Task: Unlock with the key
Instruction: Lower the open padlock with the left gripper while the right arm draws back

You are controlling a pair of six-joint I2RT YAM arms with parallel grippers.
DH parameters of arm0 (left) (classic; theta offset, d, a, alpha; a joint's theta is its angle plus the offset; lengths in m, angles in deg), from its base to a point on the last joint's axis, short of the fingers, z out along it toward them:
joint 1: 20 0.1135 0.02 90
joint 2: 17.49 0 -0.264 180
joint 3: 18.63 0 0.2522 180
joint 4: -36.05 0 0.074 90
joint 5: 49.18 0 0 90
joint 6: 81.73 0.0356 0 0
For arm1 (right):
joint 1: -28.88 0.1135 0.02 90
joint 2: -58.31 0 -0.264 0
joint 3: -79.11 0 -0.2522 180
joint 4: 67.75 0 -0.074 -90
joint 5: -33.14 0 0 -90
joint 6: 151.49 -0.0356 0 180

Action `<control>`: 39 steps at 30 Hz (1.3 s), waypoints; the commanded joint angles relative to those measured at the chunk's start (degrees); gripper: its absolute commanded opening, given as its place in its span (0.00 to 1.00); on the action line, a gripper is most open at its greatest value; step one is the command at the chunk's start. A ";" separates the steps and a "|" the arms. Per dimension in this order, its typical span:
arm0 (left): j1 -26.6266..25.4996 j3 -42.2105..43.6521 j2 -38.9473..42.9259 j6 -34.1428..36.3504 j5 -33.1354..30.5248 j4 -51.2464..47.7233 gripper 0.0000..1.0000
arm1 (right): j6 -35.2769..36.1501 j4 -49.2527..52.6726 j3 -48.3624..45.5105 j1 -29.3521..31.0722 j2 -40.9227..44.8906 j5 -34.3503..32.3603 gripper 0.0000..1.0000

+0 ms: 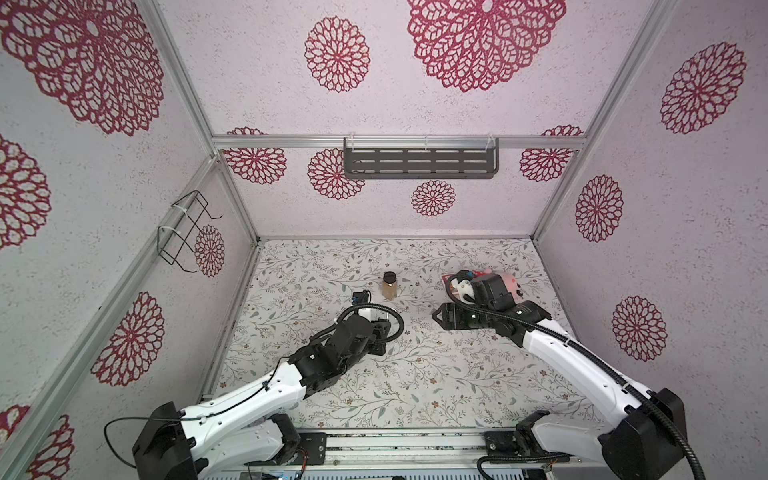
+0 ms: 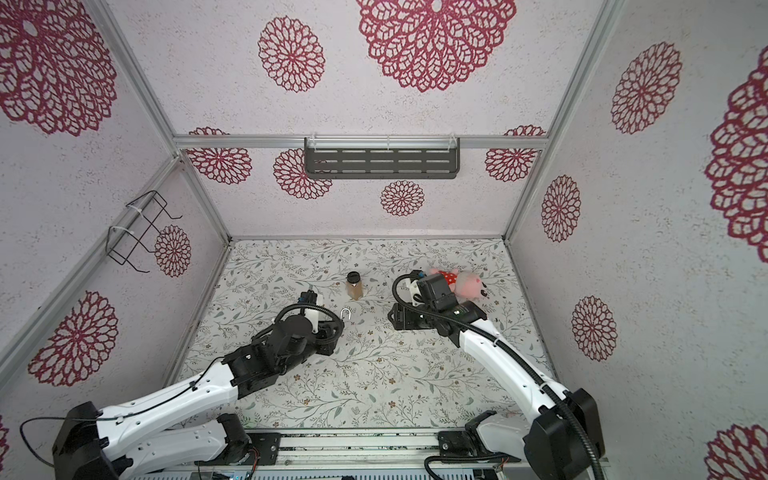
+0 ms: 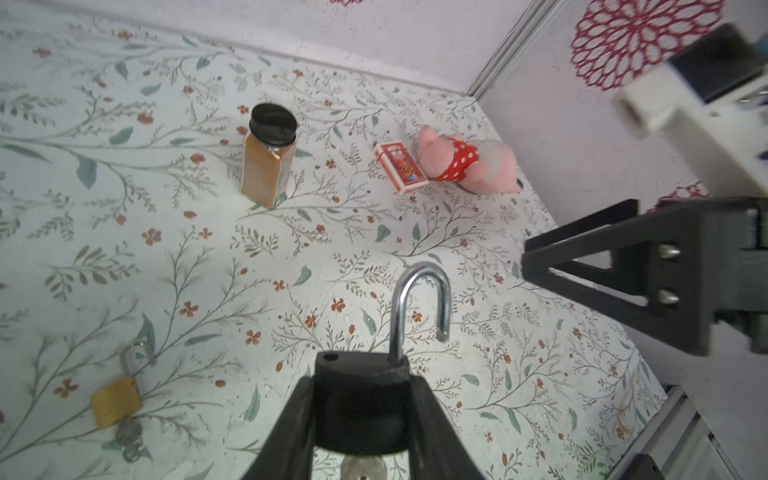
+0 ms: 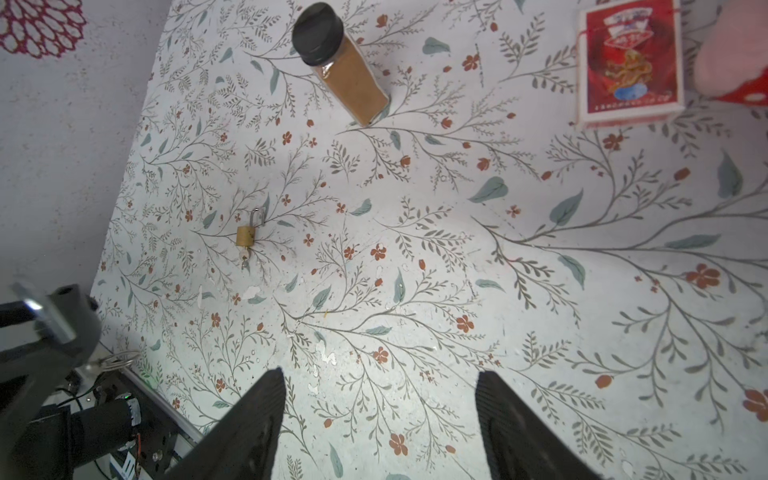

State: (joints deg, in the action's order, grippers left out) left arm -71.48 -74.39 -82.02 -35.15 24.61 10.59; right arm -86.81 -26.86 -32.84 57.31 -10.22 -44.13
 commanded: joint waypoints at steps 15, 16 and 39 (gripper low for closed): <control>7.24 -9.06 -23.10 -19.21 0.39 -10.13 0.00 | -10.74 -17.68 -16.61 -5.69 9.16 5.52 0.76; 7.60 -9.79 -24.07 -19.10 0.55 -10.85 0.00 | -10.71 -17.73 -16.88 -5.94 9.24 5.90 0.76; 9.92 -23.82 -41.47 -15.91 1.75 -23.88 0.00 | -8.69 -17.16 -17.61 -10.13 6.22 10.23 0.76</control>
State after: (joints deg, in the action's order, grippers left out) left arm -62.04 -96.83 -122.83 -51.78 26.45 -10.76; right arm -96.01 -42.64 -50.53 47.76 -3.90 -35.06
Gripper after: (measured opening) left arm 0.340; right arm 0.760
